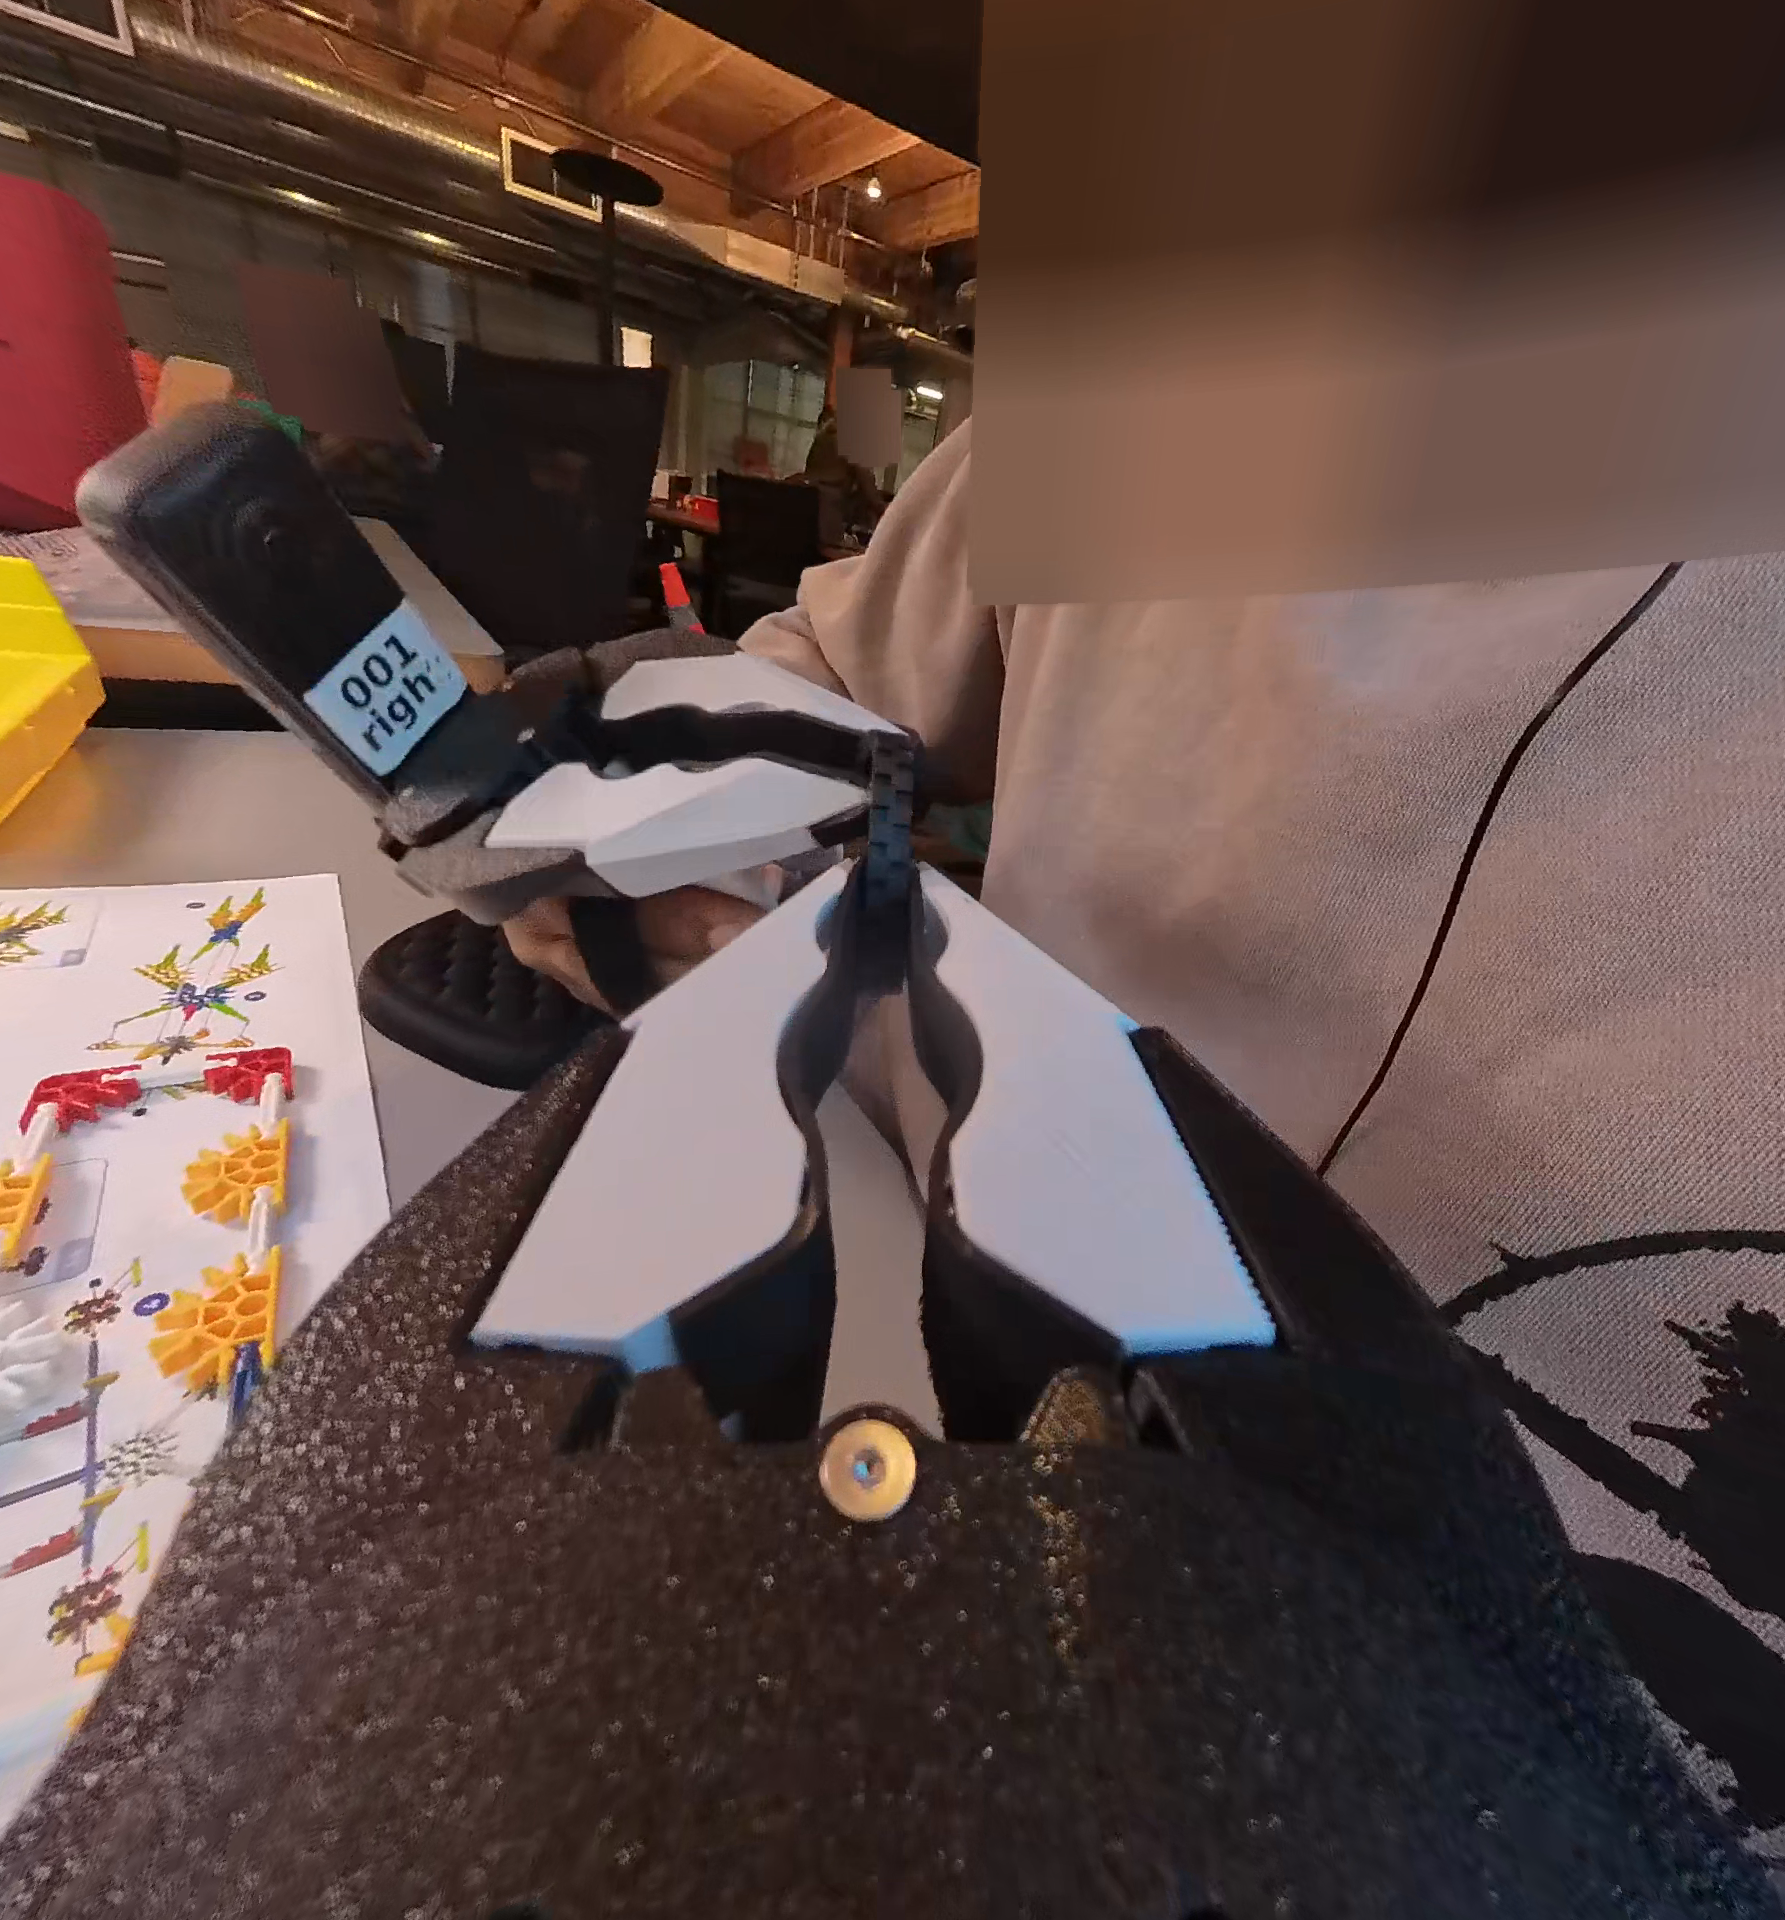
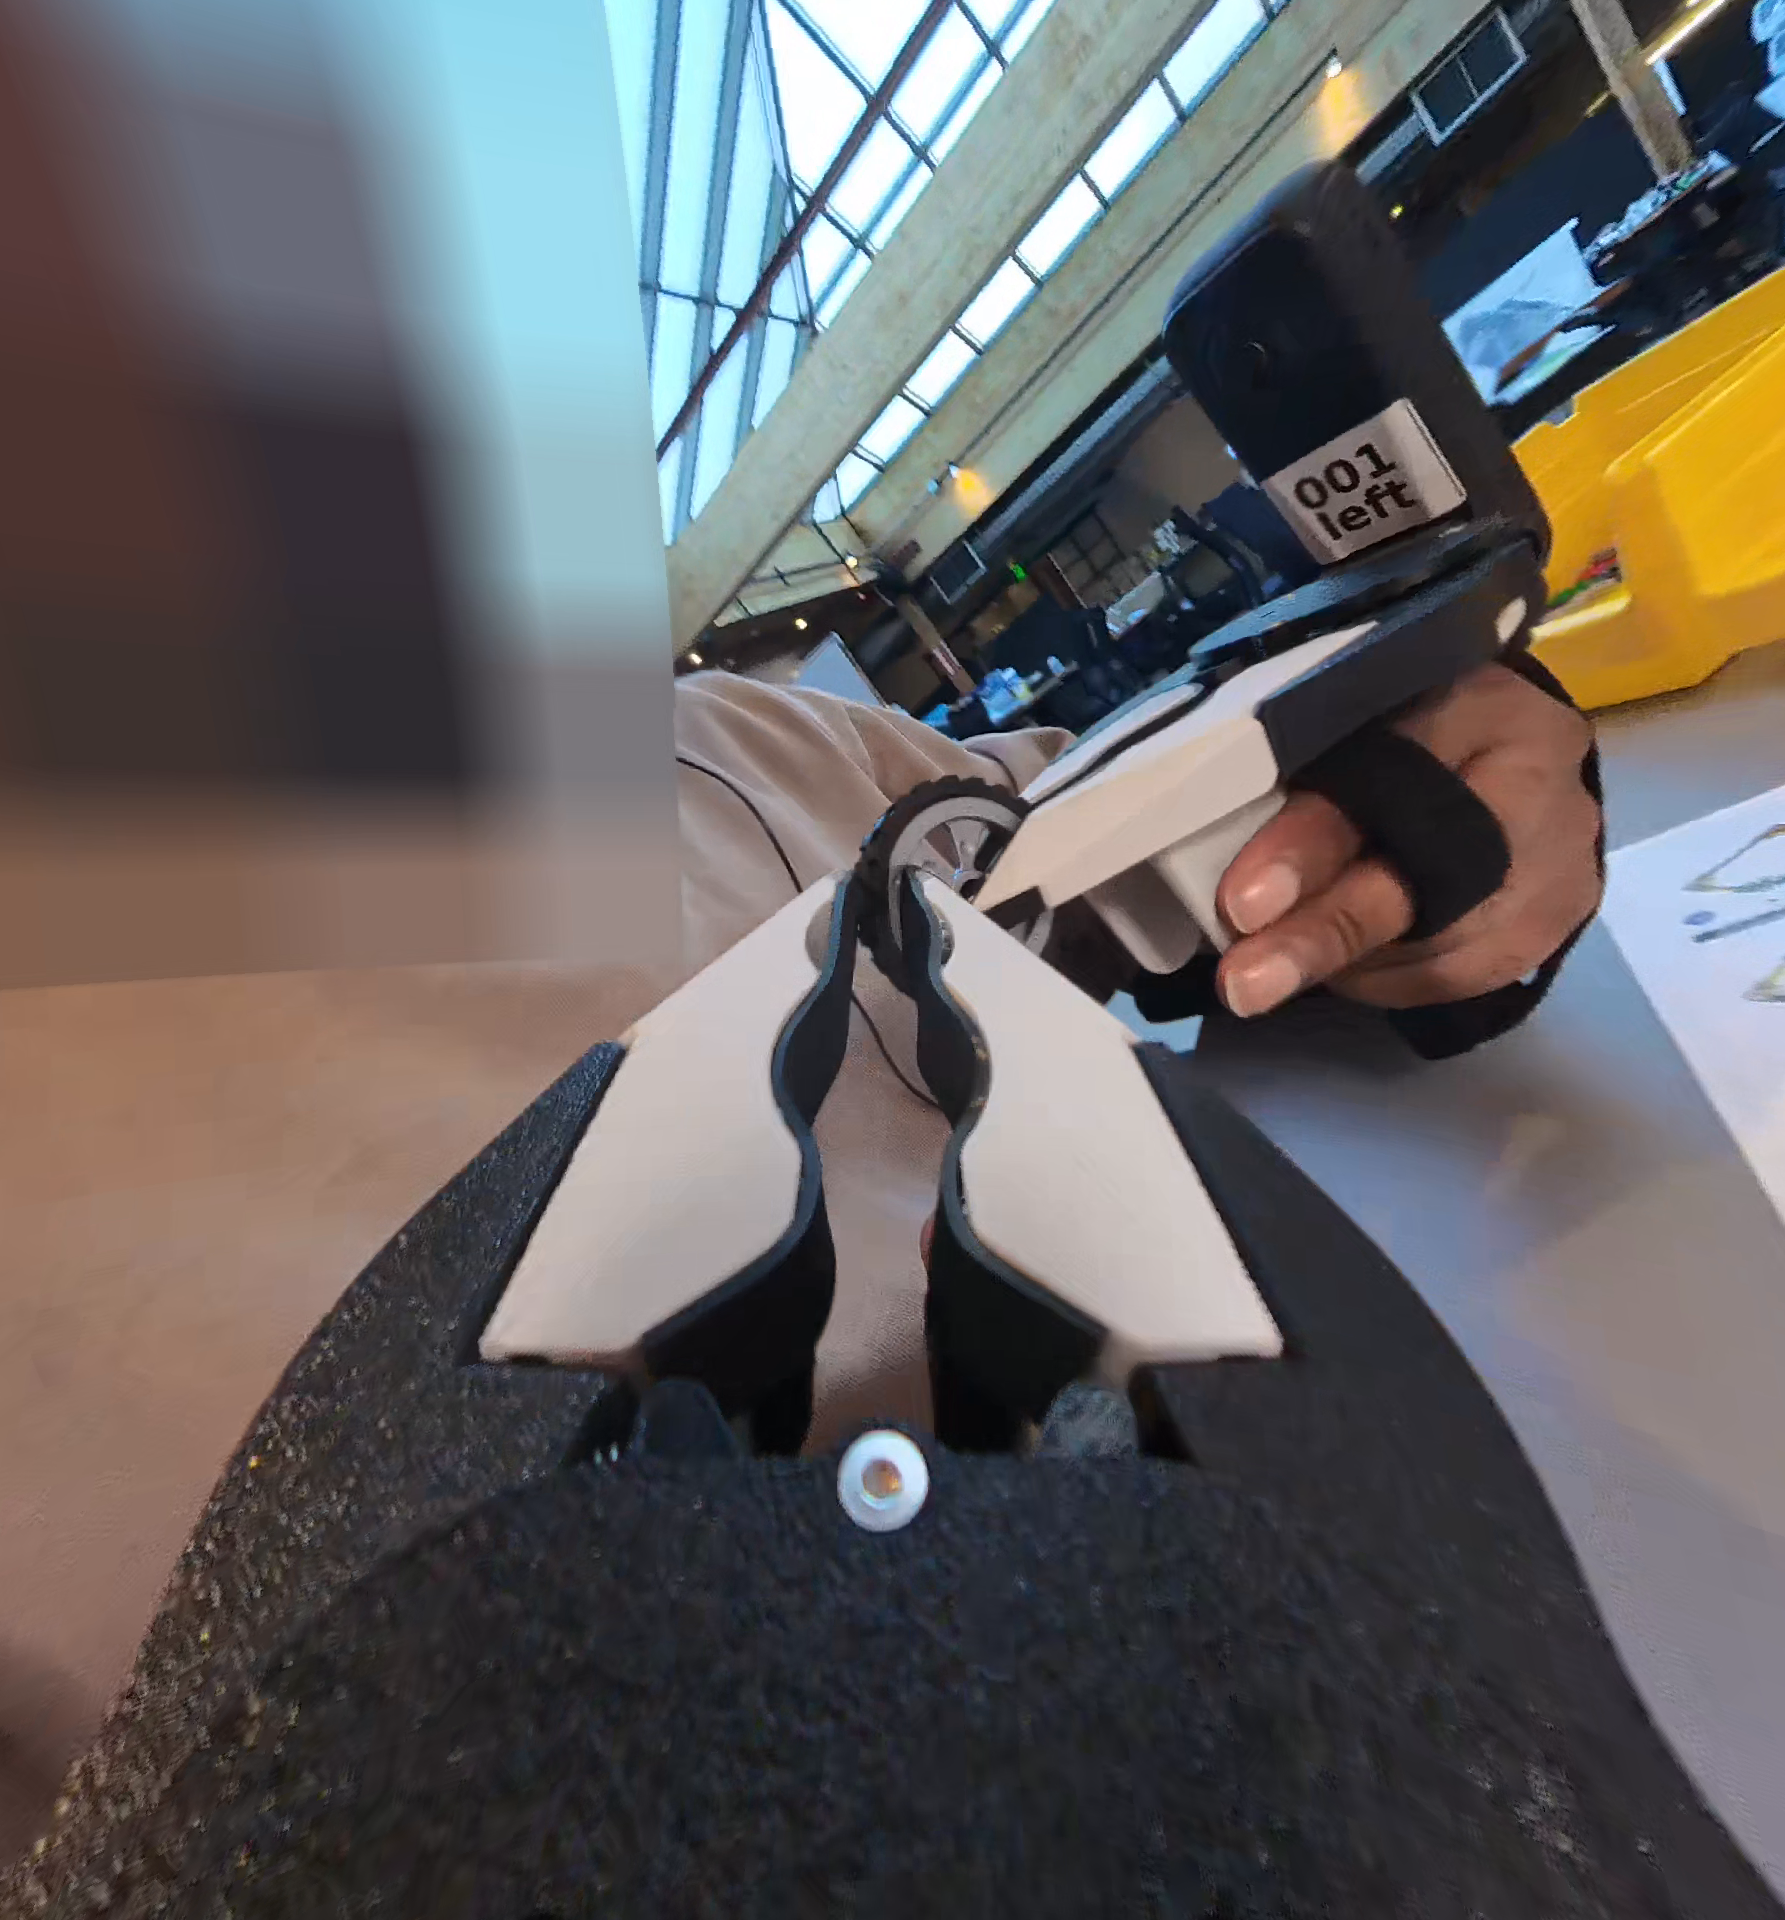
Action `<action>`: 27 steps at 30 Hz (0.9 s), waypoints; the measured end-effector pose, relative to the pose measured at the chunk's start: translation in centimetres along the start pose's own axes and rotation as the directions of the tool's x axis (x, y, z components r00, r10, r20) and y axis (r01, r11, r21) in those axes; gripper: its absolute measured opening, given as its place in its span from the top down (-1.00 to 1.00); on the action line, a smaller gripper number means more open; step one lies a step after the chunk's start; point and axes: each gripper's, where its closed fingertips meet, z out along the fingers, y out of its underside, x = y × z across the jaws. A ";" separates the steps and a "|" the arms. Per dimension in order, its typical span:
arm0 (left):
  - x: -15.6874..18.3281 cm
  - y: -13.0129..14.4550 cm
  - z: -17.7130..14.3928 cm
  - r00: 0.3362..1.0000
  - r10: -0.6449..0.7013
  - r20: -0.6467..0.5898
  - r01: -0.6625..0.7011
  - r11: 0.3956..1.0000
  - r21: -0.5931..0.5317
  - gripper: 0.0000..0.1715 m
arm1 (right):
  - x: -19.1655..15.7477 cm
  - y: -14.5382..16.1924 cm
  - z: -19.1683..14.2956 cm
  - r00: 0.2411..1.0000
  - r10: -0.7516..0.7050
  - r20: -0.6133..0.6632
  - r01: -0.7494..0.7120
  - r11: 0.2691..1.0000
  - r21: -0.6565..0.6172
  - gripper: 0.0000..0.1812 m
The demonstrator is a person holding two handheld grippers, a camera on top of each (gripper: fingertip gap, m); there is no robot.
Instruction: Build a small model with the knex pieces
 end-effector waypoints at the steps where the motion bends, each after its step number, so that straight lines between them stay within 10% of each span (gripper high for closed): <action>1: -0.1 -0.1 0.0 1.000 0.004 0.011 -0.004 1.000 0.003 0.96 | 0.0 -0.2 -0.1 0.998 0.050 0.031 -0.050 0.998 0.030 0.94; 6: -1.9 -0.3 -0.9 0.990 0.002 0.144 -0.003 1.000 0.004 0.96 | 1.5 -1.5 -1.0 0.993 0.114 0.005 -0.114 0.982 0.149 0.92; 10: -3.5 0.5 -1.7 0.966 0.007 0.258 0.004 0.999 -0.043 0.96 | 3.5 -1.6 -2.1 0.932 -0.196 -0.306 0.207 0.978 0.005 0.91; 14: -4.5 0.7 -1.9 0.944 0.041 0.326 -0.013 0.996 -0.087 0.95 | 4.5 -2.4 -3.2 0.663 -0.552 -0.506 0.486 0.831 -0.270 0.85; 21: -5.6 1.4 -2.3 0.872 0.215 0.440 -0.114 0.963 -0.245 0.96 | 5.0 -2.2 -3.8 0.236 -0.850 -0.471 0.557 0.516 -0.651 0.93; 27: -5.6 1.6 -2.4 0.842 0.293 0.452 -0.153 0.935 -0.320 0.94 | 4.7 -1.8 -3.5 0.314 -0.845 -0.432 0.531 0.534 -0.658 0.96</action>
